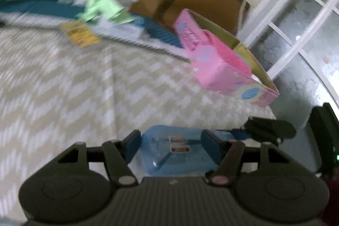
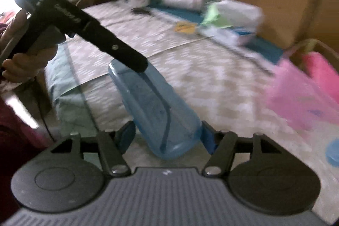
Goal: Organize soft objects
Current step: 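Lower the blue glasses case into the pink tin and open the left tool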
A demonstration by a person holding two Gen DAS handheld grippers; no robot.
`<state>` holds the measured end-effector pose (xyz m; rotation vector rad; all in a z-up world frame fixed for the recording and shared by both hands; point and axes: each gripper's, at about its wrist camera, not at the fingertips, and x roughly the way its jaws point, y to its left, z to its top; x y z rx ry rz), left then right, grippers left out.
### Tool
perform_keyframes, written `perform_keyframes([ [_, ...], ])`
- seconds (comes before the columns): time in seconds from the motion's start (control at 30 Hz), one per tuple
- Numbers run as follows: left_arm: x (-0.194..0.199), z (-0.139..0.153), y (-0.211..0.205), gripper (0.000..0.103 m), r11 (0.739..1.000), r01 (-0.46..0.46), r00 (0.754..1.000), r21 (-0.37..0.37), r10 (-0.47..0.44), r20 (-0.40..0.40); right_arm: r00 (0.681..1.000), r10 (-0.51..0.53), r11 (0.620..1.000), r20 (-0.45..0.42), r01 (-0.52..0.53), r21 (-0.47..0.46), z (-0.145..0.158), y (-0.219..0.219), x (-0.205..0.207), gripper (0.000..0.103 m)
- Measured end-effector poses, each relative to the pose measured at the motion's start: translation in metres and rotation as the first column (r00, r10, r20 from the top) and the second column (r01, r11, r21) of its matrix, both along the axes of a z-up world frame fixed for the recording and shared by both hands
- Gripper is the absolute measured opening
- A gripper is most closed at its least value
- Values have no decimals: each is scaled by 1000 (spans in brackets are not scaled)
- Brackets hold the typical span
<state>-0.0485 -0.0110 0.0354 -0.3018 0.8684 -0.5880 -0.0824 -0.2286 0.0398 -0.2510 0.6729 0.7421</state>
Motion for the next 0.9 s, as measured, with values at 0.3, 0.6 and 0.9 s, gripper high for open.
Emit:
perform_keyframes([
  [0.3,74,72,-132,65,980,197,953,38,-200,226,924,-305,950,232,312,5,47,-92,14,68],
  [0.6,139,56,-214,64,991,133,972,24,-135,191,848,-480,873,224,486,30,38,-143,49,79],
  [0.9,102,51,-174,65,992,116,967,44,-123,225,786,-571,820,237,529,217,48,-133,22,74],
])
